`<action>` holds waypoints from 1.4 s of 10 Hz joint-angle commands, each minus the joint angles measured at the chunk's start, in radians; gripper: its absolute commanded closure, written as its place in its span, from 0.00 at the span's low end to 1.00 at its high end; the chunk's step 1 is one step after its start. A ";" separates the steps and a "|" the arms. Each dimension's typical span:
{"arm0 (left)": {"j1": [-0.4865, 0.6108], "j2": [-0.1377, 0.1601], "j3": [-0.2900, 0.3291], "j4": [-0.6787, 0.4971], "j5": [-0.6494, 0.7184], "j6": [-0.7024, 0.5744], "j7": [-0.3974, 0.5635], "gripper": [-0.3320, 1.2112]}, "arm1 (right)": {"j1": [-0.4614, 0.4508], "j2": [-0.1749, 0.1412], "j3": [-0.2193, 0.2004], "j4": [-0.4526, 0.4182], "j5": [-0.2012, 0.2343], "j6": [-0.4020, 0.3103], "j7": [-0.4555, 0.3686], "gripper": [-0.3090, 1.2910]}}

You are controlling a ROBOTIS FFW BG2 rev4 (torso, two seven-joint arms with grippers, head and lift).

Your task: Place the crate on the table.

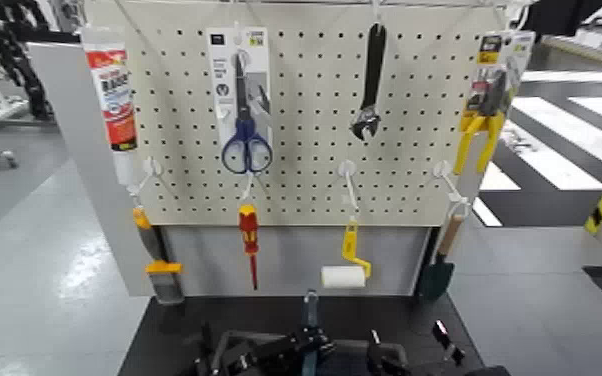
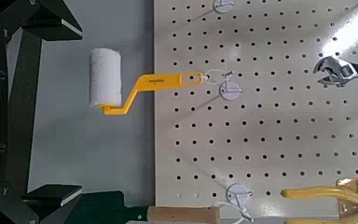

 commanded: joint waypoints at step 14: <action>-0.030 0.003 0.070 0.006 -0.084 0.008 0.018 0.98 | 0.002 0.004 0.003 0.003 -0.014 0.001 0.000 0.28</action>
